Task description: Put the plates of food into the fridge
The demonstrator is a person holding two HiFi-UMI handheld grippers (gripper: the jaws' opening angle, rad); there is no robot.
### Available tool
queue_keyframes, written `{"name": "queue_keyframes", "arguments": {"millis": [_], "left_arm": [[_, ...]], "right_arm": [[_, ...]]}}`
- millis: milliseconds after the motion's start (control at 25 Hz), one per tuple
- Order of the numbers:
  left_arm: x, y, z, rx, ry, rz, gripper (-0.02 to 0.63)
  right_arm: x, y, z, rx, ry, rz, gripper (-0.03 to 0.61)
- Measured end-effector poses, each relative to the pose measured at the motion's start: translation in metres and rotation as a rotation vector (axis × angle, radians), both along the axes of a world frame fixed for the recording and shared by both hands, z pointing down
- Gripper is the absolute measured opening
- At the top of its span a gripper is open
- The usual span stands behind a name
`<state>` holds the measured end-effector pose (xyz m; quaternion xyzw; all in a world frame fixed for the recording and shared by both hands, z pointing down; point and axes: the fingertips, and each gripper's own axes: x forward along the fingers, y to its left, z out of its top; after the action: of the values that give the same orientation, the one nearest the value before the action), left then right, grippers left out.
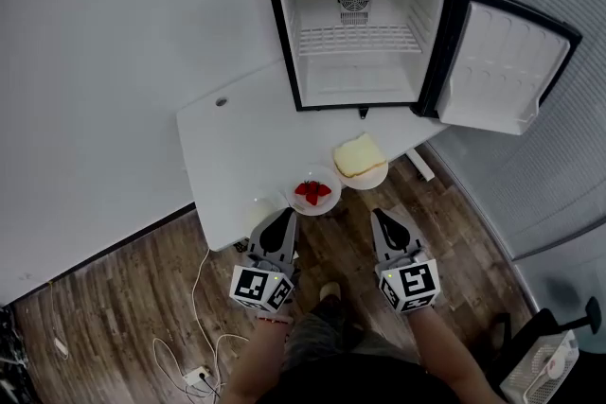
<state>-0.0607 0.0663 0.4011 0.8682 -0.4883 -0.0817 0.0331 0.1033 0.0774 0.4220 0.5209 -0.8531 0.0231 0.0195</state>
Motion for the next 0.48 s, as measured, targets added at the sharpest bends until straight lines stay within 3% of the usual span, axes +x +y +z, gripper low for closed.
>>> {"name": "queue_keyframes", "arguments": {"millis": [280, 480], "left_arm": [[0.003, -0.049, 0.009, -0.004, 0.019, 0.052, 0.015], [0.01, -0.083, 0.016, -0.001, 0.027, 0.109, 0.015]], "right_arm": [[-0.001, -0.039, 0.018, -0.051, 0.008, 0.056, 0.003], [0.003, -0.064, 0.041, -0.142, -0.002, 0.107, 0.003]]}}
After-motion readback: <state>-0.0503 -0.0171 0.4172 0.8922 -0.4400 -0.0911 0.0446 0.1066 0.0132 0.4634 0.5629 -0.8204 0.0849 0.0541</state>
